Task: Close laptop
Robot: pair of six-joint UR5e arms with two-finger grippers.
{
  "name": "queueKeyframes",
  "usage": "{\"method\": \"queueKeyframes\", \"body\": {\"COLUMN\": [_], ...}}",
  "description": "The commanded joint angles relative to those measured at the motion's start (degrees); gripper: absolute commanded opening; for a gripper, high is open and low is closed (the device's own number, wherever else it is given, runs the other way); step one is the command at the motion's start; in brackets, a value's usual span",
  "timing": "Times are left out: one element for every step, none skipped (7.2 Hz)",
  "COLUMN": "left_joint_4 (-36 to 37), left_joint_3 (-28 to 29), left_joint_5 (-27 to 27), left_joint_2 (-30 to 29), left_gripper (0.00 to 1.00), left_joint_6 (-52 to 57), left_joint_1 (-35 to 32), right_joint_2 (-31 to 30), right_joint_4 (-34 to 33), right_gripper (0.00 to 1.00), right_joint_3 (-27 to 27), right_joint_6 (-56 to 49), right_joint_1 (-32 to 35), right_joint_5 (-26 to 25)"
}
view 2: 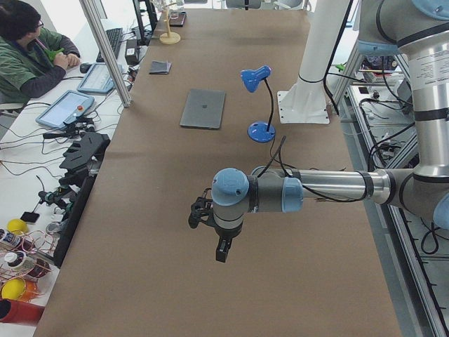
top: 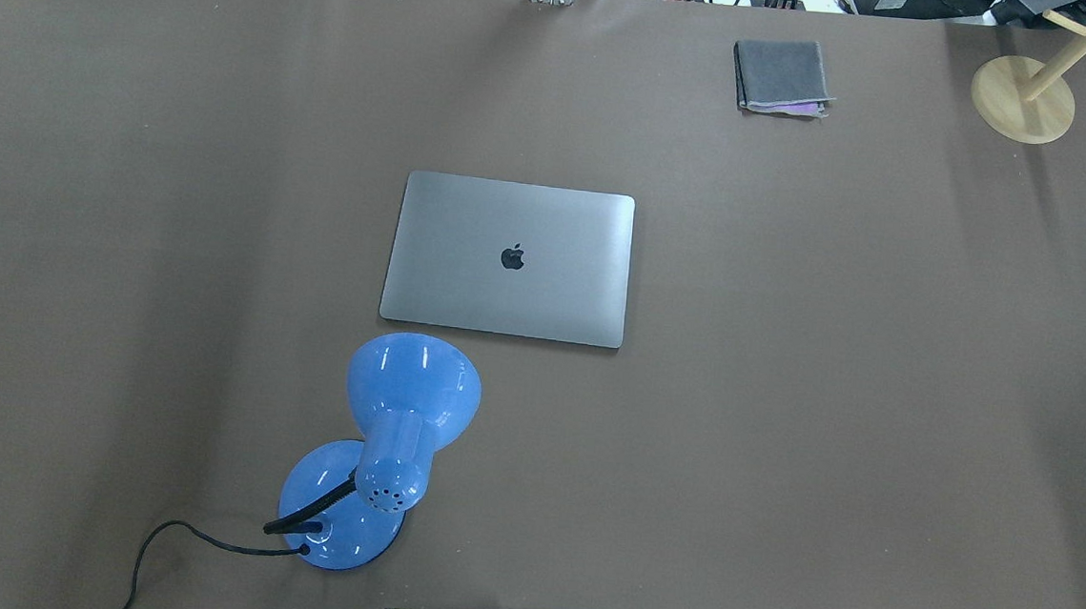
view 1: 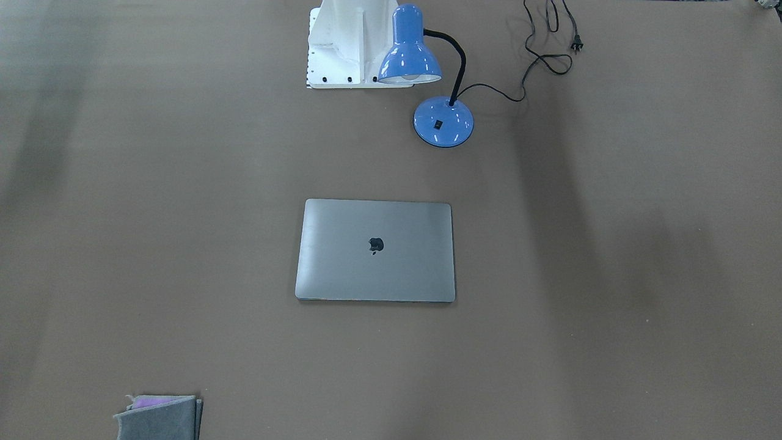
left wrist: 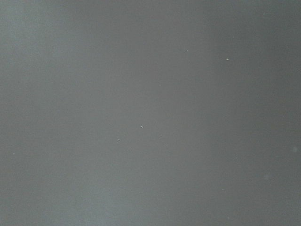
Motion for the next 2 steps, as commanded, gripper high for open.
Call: {"method": "queueKeyframes", "body": {"left_joint_4": [0.0, 0.0], "left_joint_3": [0.0, 0.0], "left_joint_5": [0.0, 0.0], "left_joint_2": [0.1, 0.1], "left_gripper": [1.0, 0.99], "left_joint_6": [0.0, 0.0], "left_joint_1": [0.0, 0.0], "right_joint_2": [0.2, 0.2], "right_joint_4": [0.0, 0.0], "right_gripper": [1.0, 1.0], "right_joint_3": [0.0, 0.0], "right_joint_6": [0.0, 0.0], "right_joint_1": [0.0, 0.0], "right_joint_5": [0.0, 0.0]}}
